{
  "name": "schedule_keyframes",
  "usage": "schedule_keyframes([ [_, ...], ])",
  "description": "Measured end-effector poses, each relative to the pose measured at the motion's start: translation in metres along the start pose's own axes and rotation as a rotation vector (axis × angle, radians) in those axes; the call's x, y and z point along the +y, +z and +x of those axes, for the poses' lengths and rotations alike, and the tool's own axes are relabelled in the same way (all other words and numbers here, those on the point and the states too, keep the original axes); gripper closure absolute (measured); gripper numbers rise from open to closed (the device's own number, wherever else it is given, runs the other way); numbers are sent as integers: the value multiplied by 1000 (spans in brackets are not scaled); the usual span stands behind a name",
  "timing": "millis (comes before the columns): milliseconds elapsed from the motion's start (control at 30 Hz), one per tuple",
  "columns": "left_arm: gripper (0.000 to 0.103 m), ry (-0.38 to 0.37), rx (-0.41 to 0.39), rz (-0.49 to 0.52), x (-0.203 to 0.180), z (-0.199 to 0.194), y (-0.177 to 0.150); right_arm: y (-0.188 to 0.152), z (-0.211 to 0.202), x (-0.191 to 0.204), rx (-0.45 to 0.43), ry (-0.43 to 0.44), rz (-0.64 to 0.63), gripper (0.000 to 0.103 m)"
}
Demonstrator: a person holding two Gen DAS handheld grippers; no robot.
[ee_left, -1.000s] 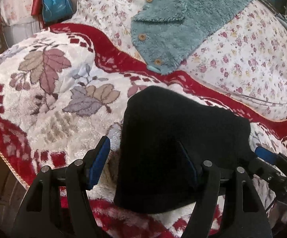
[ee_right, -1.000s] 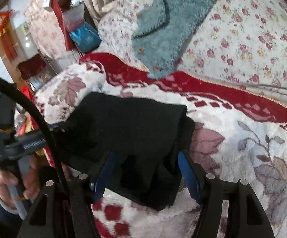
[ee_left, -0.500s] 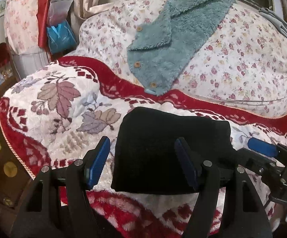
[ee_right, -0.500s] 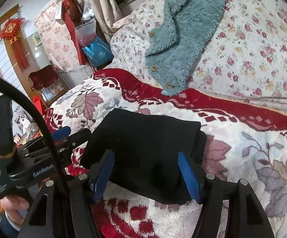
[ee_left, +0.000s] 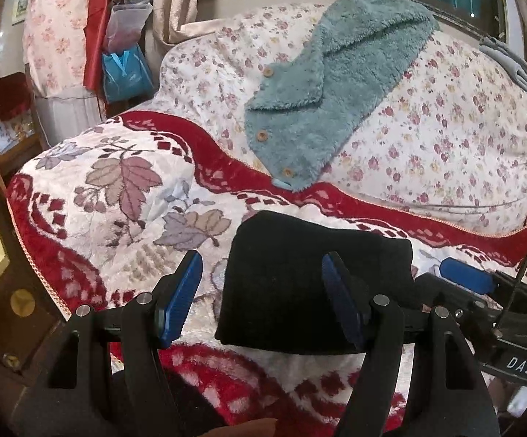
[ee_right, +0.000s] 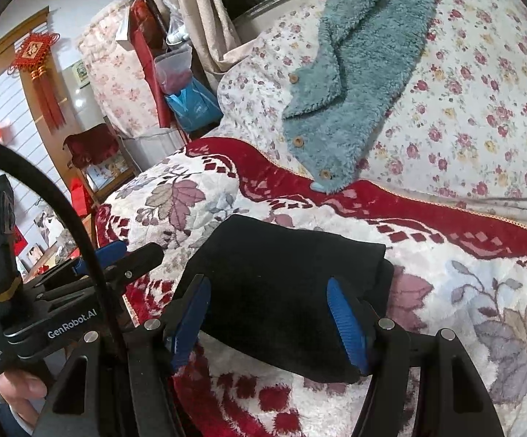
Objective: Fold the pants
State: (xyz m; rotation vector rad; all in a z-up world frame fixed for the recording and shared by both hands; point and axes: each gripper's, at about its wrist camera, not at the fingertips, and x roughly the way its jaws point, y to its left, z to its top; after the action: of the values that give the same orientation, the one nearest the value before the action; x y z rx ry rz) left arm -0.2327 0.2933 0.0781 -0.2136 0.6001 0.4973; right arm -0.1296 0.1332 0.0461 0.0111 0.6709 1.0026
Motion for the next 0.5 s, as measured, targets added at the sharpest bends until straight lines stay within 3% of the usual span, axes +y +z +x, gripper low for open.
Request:
schedule_keyframes([
  [500, 34, 1, -4, 0, 1, -4, -2, -3, -1, 2, 3, 3, -7, 38],
])
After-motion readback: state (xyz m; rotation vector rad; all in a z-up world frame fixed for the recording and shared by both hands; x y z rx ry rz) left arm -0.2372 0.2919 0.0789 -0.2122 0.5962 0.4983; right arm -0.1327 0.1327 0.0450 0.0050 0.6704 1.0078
